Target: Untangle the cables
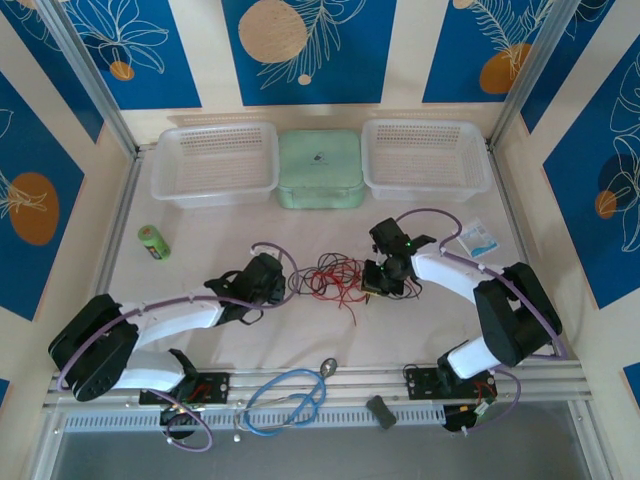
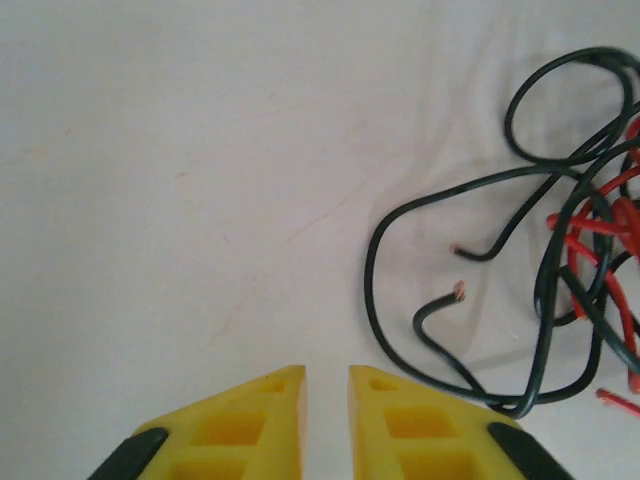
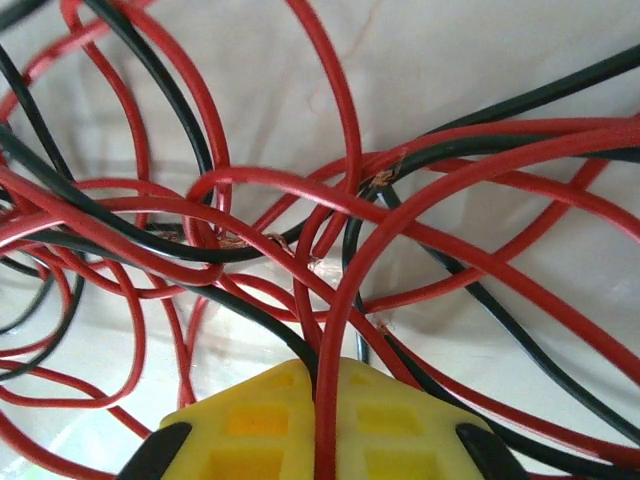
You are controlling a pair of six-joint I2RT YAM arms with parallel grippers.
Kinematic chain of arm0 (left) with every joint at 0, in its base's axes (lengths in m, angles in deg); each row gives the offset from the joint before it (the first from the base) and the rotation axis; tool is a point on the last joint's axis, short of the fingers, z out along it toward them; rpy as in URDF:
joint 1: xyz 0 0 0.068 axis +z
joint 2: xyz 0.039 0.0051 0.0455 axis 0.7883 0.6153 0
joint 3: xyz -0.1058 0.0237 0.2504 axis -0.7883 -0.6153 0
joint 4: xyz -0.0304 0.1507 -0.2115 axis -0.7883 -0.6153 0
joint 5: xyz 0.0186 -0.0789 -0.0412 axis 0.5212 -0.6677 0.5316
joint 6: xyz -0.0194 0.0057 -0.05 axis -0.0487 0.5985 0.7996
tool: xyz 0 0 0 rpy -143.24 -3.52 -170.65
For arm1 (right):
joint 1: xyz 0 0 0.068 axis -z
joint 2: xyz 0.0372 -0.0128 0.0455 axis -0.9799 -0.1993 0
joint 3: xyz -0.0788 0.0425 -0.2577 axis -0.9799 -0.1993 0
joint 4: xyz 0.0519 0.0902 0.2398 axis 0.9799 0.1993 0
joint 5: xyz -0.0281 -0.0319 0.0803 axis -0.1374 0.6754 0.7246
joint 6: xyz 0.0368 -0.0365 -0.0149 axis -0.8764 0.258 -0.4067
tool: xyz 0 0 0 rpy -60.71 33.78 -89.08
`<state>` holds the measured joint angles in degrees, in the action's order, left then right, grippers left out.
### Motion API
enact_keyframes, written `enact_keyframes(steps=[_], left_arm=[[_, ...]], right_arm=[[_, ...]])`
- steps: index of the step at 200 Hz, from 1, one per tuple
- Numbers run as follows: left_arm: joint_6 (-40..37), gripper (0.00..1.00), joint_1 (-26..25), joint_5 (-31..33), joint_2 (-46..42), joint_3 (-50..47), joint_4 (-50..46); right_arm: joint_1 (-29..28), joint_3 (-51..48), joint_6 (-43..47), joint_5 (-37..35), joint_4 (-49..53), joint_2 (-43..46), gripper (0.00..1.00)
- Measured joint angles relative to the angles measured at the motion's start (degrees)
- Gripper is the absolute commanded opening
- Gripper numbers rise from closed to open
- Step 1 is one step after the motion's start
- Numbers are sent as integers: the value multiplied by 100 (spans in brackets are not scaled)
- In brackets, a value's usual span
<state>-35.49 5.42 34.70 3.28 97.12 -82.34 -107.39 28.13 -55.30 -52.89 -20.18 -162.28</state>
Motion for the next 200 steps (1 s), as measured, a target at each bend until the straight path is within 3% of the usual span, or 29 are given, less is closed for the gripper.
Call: enact_keyframes(steps=[43, 89, 112, 138, 200], left_arm=[[50, 42, 0, -31, -105, -46, -107], [-55, 65, -151, -168, -520, 363, -737], [-131, 71, -205, -319, -433, 994, -1021], [-149, 71, -208, -553, 105, 1652, -1075], [-326, 70, -205, -800, 1784, 2146, -807]], right_arm=[[-7, -114, 219, 81, 17, 208, 45], [-186, -181, 13, 57, 496, 1344, 69], [-61, -59, -273, 90, 743, 1700, 68], [256, -57, -970, 369, 592, 1626, 66], [444, -168, -2472, 831, -704, 289, 63]])
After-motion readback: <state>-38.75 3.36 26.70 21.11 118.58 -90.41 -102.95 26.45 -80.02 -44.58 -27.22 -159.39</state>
